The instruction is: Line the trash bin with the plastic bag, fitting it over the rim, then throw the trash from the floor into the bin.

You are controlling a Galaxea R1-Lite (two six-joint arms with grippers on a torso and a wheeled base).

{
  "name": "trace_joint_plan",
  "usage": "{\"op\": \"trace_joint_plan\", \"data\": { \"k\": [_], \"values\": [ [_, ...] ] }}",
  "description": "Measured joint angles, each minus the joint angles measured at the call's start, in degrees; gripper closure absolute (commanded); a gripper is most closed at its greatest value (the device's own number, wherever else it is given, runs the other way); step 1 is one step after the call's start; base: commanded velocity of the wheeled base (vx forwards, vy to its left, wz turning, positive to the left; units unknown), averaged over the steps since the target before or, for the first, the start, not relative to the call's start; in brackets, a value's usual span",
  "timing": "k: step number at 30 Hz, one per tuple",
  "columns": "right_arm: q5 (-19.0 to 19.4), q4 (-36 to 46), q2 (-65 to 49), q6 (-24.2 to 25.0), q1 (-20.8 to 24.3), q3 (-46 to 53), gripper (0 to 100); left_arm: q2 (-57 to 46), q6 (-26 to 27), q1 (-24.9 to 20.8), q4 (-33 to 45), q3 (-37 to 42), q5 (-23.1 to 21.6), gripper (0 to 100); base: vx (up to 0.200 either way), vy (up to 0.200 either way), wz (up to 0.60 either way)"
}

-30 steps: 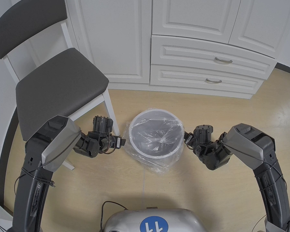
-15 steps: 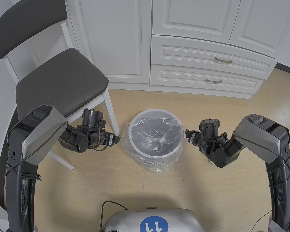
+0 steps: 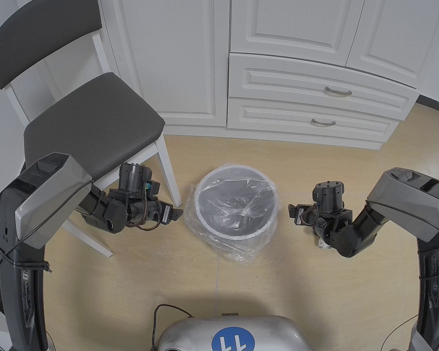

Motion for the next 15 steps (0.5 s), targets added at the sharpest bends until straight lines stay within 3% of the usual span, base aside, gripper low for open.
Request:
{"op": "trace_joint_plan", "data": {
  "k": [5,15],
  "values": [
    [0.4,-5.8,-2.6,-5.7,-0.7,4.4,0,-2.3,0.2,-1.4,-5.7,4.3,-0.1,0,0.0,0.0,0.0],
    [2.2,-32.6,-4.5,-24.5,-0.2,18.9,0,-8.2,3.0,-6.1,-21.7,16.3,-1.8,0,0.0,0.0,0.0]
  ]
}}
